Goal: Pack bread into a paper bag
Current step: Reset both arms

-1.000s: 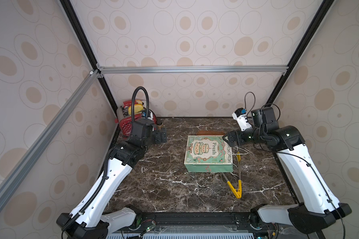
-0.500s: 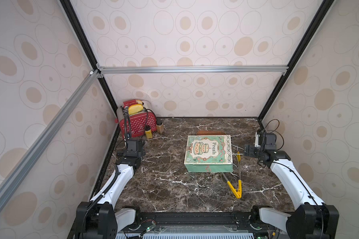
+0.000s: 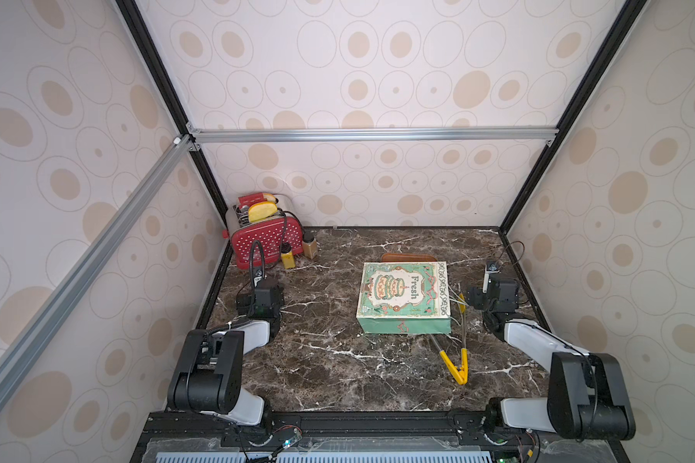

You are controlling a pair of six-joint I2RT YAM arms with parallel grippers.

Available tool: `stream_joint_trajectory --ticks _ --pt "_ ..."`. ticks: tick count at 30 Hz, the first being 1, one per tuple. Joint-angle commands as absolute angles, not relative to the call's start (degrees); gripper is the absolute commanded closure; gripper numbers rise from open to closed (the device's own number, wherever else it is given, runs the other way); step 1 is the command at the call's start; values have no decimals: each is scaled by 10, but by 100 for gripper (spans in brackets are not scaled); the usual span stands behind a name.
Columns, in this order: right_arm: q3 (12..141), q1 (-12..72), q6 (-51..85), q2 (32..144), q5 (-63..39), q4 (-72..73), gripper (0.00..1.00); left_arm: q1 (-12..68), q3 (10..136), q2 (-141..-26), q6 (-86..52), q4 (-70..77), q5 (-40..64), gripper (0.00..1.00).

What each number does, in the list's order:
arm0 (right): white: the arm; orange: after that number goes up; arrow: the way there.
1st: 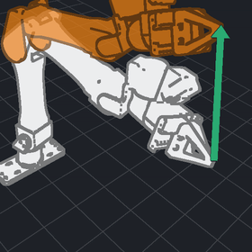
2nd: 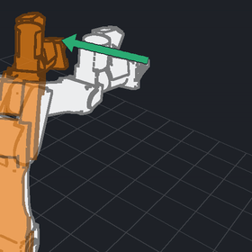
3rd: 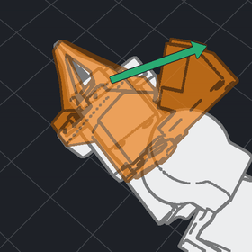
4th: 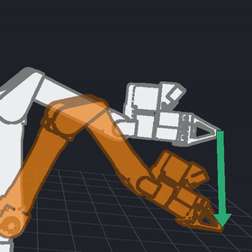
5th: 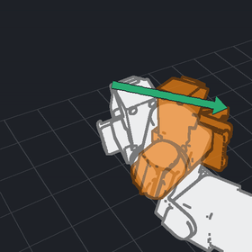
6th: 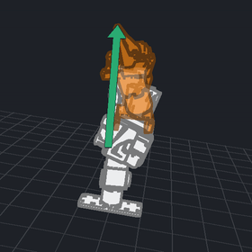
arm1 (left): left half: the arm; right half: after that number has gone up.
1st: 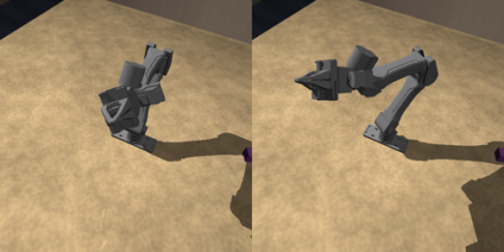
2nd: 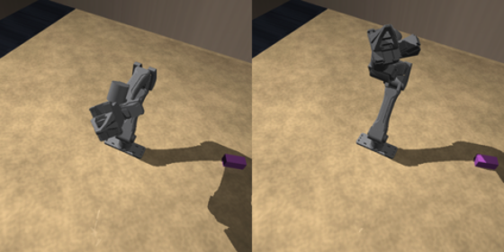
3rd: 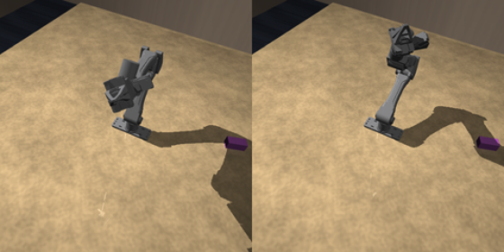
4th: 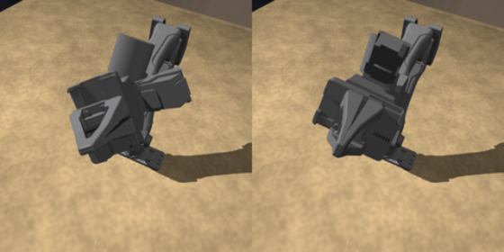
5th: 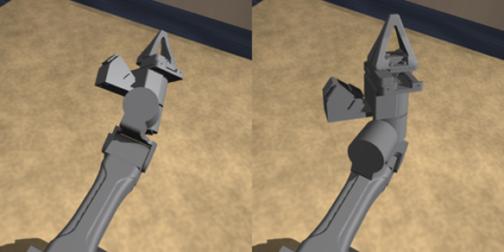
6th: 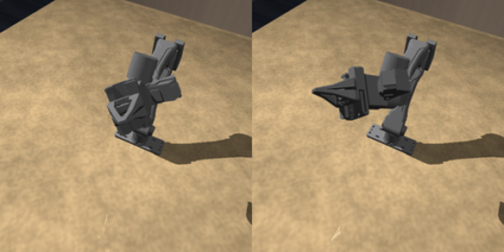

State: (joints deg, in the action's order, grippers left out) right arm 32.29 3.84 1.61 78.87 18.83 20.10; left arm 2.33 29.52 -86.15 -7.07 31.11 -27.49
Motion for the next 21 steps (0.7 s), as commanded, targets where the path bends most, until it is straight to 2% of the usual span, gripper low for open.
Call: stream_joint_trajectory --ticks 1,3,6,8,10,21 --pt "269 38 1 840 173 374 0 10 274 -859 -52 407 -237 1" --pt "243 38 -3 876 172 465 0 9 279 -865 -40 403 -203 1" --pt "231 36 1 884 158 477 0 3 273 -867 -36 414 -169 1" --pt "229 35 -1 887 160 485 0 -6 237 -896 -22 515 -117 1" --pt "232 33 2 882 155 472 0 -7 248 -881 -25 465 -114 1" --pt "233 33 0 883 156 472 0 -6 243 -881 -24 477 -115 1"
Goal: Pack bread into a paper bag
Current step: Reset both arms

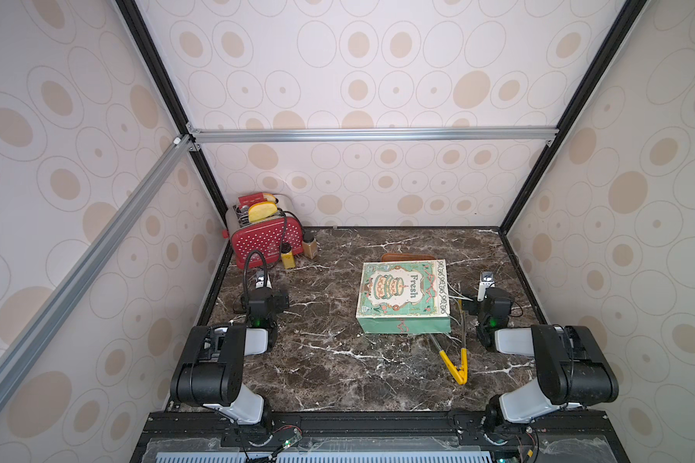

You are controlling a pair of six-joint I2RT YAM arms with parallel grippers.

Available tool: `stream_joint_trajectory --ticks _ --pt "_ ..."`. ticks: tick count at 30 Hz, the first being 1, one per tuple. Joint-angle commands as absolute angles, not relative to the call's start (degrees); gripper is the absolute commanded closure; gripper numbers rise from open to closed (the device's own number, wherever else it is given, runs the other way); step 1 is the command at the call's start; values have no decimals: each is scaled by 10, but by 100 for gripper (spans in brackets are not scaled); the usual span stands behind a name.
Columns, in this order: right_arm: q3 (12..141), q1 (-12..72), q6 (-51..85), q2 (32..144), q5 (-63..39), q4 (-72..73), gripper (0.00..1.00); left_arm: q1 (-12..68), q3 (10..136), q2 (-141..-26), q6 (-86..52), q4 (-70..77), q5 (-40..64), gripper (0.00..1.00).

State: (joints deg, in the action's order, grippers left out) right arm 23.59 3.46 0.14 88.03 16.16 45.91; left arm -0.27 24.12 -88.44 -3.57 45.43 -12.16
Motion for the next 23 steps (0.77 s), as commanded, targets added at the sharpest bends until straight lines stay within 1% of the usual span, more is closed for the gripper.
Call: stream_joint_trajectory --ticks 1,19,23 --pt "233 33 0 883 156 471 0 -7 243 -881 -24 476 -115 1" --pt "230 33 0 881 156 474 0 -8 256 -889 -26 461 -112 1" --pt "230 33 0 881 156 474 0 -8 243 -880 -25 476 -112 1"
